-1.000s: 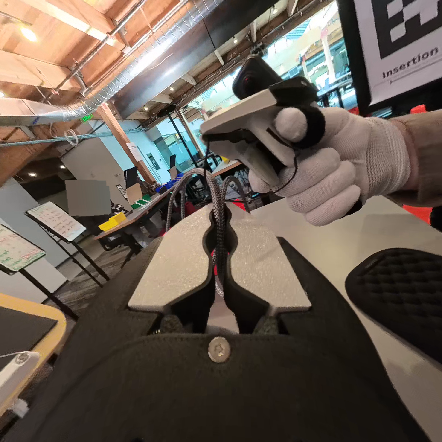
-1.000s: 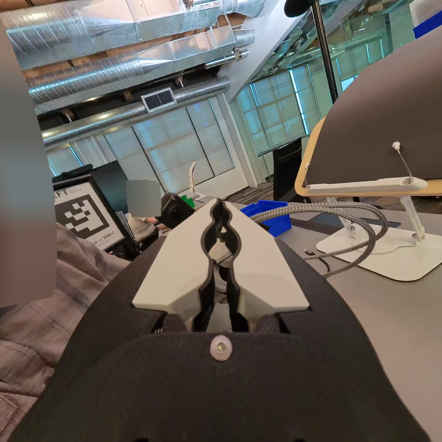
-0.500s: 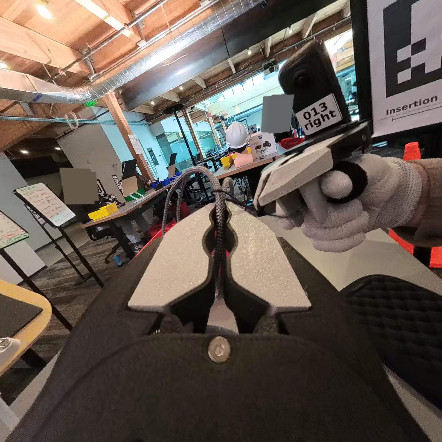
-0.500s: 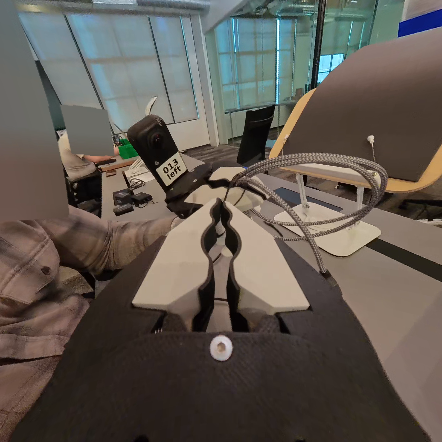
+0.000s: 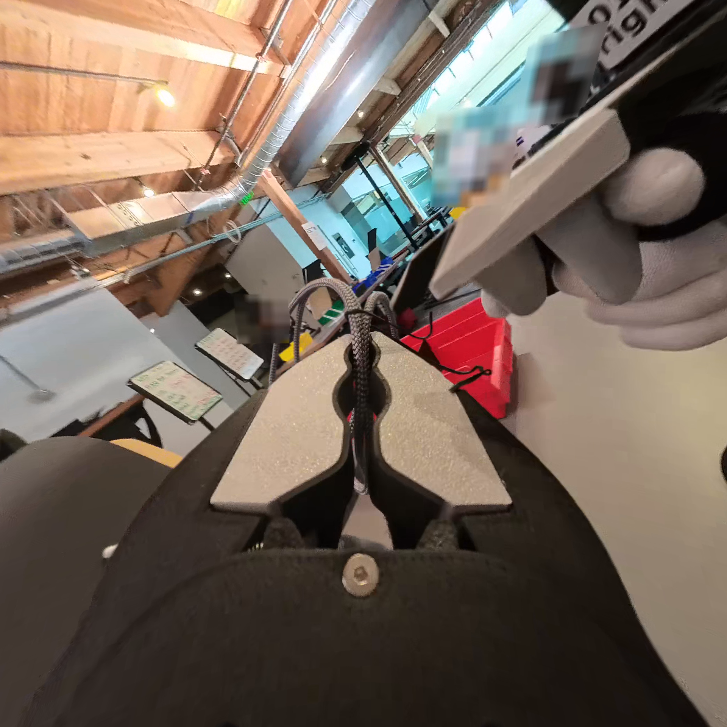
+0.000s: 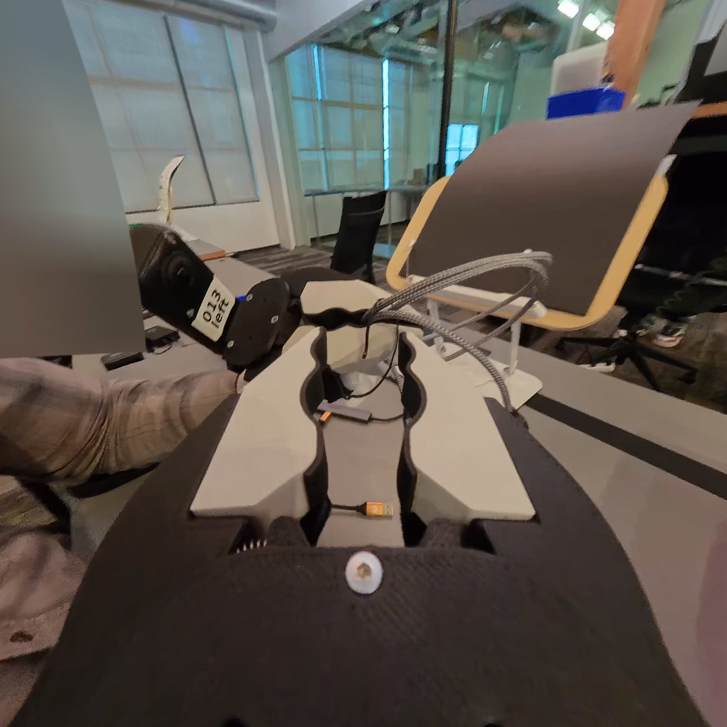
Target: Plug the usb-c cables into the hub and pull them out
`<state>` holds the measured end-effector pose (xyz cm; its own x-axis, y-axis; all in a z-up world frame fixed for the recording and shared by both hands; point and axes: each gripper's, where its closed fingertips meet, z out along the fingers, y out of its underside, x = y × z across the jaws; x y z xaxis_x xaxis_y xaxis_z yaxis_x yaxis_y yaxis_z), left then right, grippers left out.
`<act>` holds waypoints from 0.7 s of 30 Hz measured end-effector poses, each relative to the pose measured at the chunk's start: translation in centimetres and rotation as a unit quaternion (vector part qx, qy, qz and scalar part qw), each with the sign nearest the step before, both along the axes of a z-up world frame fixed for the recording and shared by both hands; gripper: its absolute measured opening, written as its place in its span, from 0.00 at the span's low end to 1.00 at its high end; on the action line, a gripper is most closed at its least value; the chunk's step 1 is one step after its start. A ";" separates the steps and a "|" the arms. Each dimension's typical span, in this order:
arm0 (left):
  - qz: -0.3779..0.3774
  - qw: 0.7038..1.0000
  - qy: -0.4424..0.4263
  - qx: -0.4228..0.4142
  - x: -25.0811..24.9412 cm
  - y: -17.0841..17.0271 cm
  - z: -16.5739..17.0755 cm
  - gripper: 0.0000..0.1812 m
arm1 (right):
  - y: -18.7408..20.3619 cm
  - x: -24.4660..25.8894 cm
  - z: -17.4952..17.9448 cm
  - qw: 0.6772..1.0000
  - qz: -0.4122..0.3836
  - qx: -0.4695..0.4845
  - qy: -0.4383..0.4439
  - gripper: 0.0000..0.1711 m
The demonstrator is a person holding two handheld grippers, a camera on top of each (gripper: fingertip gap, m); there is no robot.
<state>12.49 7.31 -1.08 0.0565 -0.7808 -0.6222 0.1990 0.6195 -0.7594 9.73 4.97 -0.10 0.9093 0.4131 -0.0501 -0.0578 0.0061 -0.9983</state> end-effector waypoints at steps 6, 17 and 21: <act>0.038 0.995 -0.018 0.091 -0.1 -0.1 1.5 0.01 | 0.6 1.3 0.7 0.997 -0.021 0.001 0.071 0.28; 0.088 0.982 -0.024 0.168 0.0 0.3 3.7 0.01 | 1.9 0.2 1.8 0.976 0.068 0.025 0.203 0.10; 0.092 0.980 -0.029 0.172 -0.1 0.6 4.2 0.01 | 1.8 0.4 2.2 0.971 0.082 0.043 0.223 0.01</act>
<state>12.44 7.87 3.09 0.2200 -0.4987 -0.8384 0.0956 0.8663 -0.4903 10.10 6.72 2.13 0.7270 0.5705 -0.3821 -0.4903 0.0418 -0.8705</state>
